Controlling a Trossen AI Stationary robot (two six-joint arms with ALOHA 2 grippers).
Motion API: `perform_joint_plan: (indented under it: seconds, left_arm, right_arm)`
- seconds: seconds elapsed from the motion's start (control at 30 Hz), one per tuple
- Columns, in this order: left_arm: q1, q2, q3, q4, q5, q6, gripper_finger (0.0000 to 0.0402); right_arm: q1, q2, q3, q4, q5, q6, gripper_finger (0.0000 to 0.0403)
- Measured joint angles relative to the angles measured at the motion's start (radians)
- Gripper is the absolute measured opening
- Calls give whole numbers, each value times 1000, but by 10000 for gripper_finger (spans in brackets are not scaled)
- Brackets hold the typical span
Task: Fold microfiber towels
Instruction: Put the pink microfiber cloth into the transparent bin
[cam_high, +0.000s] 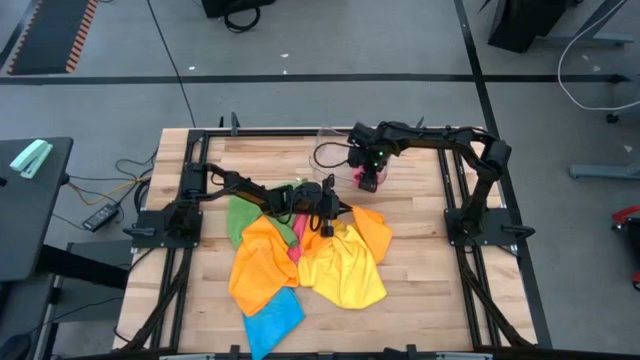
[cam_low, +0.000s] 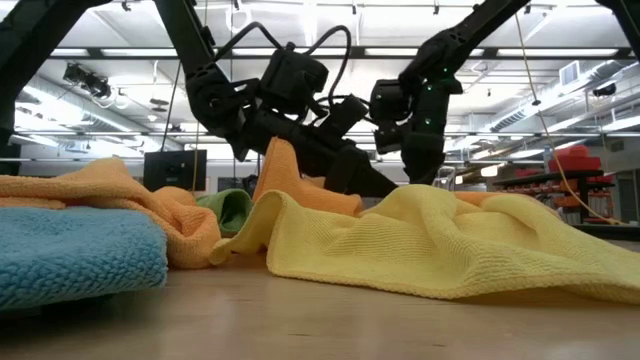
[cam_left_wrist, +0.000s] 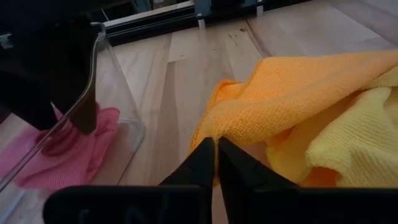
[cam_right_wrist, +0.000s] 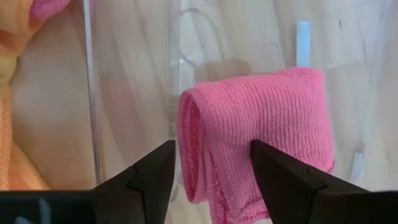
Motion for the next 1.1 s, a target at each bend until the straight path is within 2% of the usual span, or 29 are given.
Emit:
perform_joint_plan:
  seconds: [0.27,0.53,0.7,0.9,1.1]
  left_arm:
    - [0,0,0,26,0,1,26]
    - [-5,0,0,43,0,4,31]
    - [-29,-5,0,41,-5,98,18]
    - [-73,-5,0,40,-118,273,17]
    - [-115,-5,0,42,-200,362,19]
  right_arm:
    - [-19,0,-36,28,-49,41,217]
    - [-18,-1,-40,25,-48,64,217]
    - [-20,3,-2,-34,-38,62,217]
    - [-20,3,22,-69,-41,66,217]
    - [-32,3,24,-87,-45,61,217]
